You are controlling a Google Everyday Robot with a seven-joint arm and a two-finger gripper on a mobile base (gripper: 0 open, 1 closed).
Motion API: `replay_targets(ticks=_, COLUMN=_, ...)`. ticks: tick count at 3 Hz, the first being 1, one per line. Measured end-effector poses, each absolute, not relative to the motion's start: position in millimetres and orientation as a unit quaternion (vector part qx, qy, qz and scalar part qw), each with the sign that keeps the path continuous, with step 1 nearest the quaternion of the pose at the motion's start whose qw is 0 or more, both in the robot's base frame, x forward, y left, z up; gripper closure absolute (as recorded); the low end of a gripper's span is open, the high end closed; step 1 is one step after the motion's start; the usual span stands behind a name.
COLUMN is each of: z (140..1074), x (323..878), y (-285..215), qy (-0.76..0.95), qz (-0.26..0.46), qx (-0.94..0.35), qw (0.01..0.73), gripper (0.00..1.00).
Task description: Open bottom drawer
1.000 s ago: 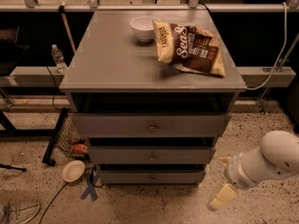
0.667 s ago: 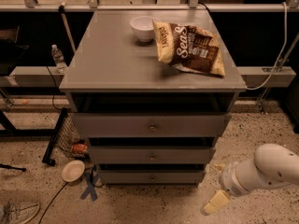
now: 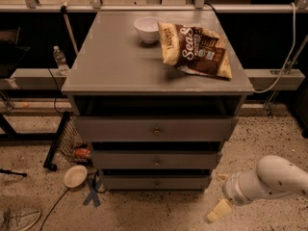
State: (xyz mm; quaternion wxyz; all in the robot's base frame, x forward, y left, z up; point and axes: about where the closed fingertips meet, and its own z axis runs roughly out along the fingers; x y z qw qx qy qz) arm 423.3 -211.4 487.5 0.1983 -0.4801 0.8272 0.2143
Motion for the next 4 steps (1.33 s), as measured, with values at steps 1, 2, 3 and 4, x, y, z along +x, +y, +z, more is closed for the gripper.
replay_targets(ticks=1, z=441, x=432, y=-214, qy=0.829, qz=0.228, qx=-0.470, qw=0.200, gripper=0.00)
replay_targets(ticks=2, z=399, x=449, y=-209, qy=0.830, qz=0.212, qx=-0.475, qw=0.200, gripper=0.00)
replay_targets(ticks=3, z=399, x=449, y=-209, qy=0.830, qz=0.212, qx=-0.475, qw=0.200, gripper=0.00)
replay_targets(ticks=4, z=359, x=461, y=-207, qy=0.825, qz=0.210, qx=-0.488, qw=0.191, gripper=0.00)
